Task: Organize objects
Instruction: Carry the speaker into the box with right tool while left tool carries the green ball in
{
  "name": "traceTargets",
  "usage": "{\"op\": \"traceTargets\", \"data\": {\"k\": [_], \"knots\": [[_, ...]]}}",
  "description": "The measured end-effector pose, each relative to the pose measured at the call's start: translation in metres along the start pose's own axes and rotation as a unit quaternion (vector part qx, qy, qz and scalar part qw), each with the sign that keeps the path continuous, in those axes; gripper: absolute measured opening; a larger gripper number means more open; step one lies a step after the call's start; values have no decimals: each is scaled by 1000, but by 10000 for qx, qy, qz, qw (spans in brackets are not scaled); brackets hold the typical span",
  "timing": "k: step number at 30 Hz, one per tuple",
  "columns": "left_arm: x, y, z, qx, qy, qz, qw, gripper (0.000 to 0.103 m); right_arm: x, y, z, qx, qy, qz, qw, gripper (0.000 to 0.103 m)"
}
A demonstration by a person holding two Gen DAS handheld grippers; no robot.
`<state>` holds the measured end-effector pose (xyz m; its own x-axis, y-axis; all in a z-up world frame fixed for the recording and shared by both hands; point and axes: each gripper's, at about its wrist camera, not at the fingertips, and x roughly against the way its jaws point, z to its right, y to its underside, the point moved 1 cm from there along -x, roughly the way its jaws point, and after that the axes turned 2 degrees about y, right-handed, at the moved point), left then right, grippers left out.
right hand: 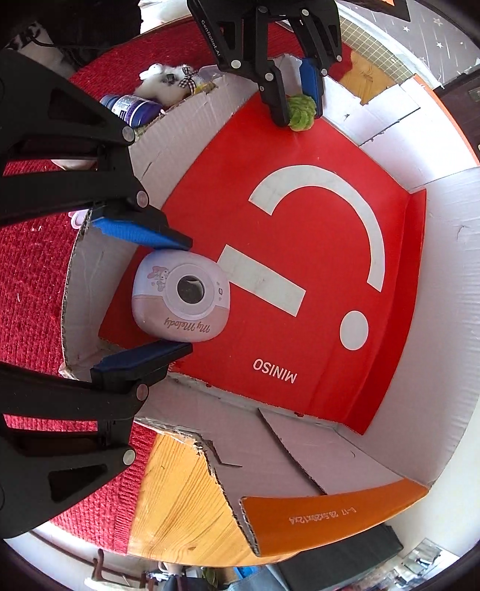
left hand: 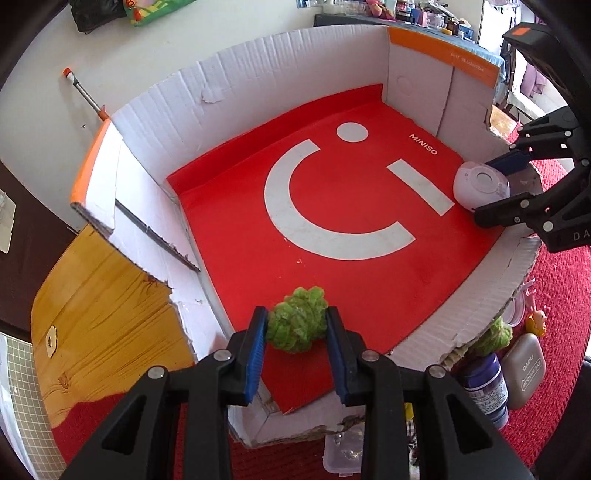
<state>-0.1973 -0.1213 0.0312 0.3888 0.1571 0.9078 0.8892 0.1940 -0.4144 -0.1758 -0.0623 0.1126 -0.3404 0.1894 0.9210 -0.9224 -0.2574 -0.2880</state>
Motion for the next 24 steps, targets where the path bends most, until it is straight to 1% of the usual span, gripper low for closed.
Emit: {"op": "traceTargets", "data": {"k": [1,12,24], "knots": [[0,0,0,145,-63,-18,9999,33,0,1,0,4,9,1,10000,47],[-2,-1,2,83,-97,-101,9999,33,6,7,7,94,78,39,9999,47],[-3,-4,2,179,-118,-120,9997,34,16,14,11,260,161,50,9995,47]]}}
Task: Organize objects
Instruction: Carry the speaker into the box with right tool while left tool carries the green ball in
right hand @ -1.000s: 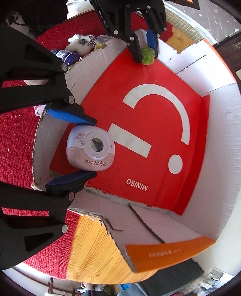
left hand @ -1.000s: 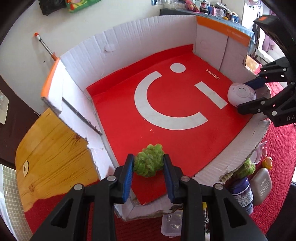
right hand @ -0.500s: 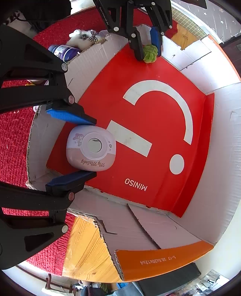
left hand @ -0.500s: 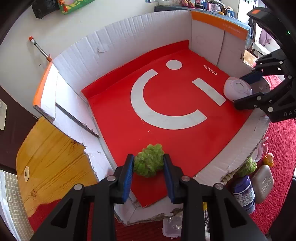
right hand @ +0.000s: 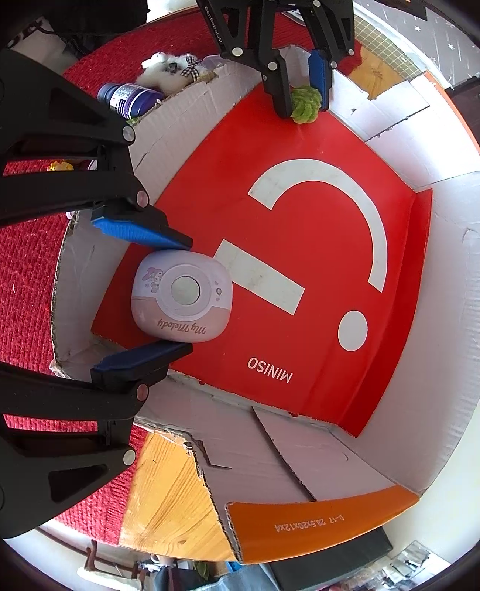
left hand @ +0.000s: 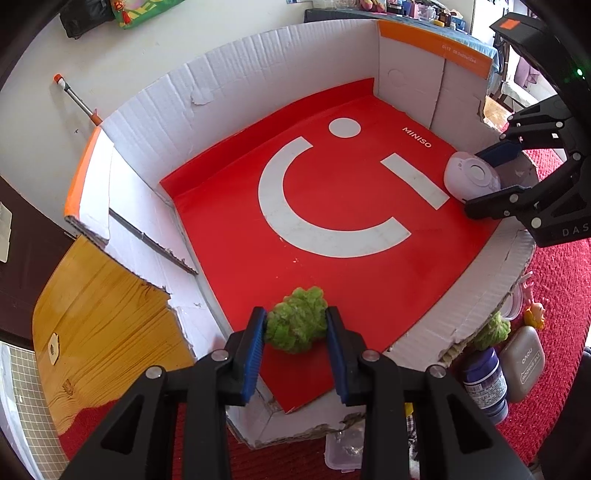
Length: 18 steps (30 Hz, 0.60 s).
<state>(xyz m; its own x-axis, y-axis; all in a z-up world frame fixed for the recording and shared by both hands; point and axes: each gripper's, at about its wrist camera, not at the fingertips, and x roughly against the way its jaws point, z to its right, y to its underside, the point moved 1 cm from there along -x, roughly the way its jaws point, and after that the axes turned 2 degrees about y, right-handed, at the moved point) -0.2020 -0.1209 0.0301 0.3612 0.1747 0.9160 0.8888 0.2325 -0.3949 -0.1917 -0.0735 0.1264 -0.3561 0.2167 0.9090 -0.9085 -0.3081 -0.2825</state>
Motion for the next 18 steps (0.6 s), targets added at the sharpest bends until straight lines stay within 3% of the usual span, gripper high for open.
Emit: {"op": "traceTargets", "data": {"k": [18], "knots": [[4,6,1,221,47,40,9997,40,20,3,14,95,-21,46,9999,48]]}}
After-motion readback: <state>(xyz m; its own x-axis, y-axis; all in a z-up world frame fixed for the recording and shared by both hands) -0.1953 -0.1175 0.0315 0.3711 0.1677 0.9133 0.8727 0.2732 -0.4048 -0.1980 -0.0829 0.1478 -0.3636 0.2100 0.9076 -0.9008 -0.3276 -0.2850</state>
